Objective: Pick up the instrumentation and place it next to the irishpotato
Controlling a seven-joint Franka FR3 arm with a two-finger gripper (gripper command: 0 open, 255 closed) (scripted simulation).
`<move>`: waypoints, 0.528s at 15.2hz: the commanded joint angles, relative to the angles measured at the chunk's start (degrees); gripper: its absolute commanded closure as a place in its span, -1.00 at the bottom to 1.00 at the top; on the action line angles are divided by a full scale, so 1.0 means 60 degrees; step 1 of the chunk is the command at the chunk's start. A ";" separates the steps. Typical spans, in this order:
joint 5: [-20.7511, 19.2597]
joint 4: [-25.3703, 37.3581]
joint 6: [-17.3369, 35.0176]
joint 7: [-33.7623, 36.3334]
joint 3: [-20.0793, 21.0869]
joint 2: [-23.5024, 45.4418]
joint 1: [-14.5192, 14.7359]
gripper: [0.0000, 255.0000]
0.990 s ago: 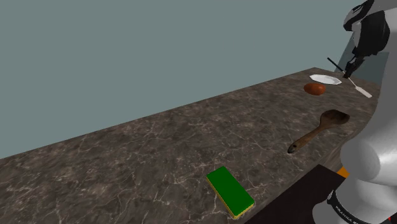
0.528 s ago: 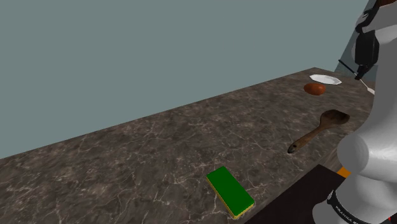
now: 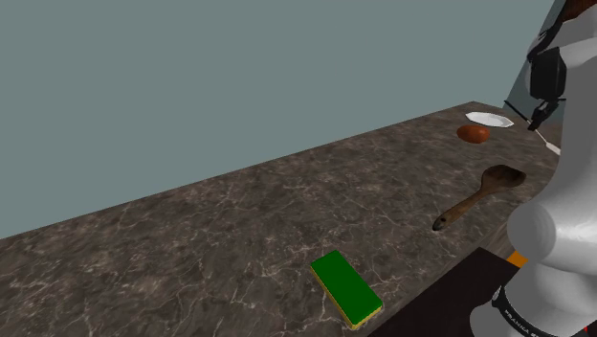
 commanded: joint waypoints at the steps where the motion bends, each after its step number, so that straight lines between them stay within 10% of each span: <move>1: 0.0039 -0.0214 0.0245 -0.0054 0.0021 0.0044 0.0029 1.00; 8: 0.0200 -0.0818 0.0995 -0.0221 0.0118 0.0245 0.0095 1.00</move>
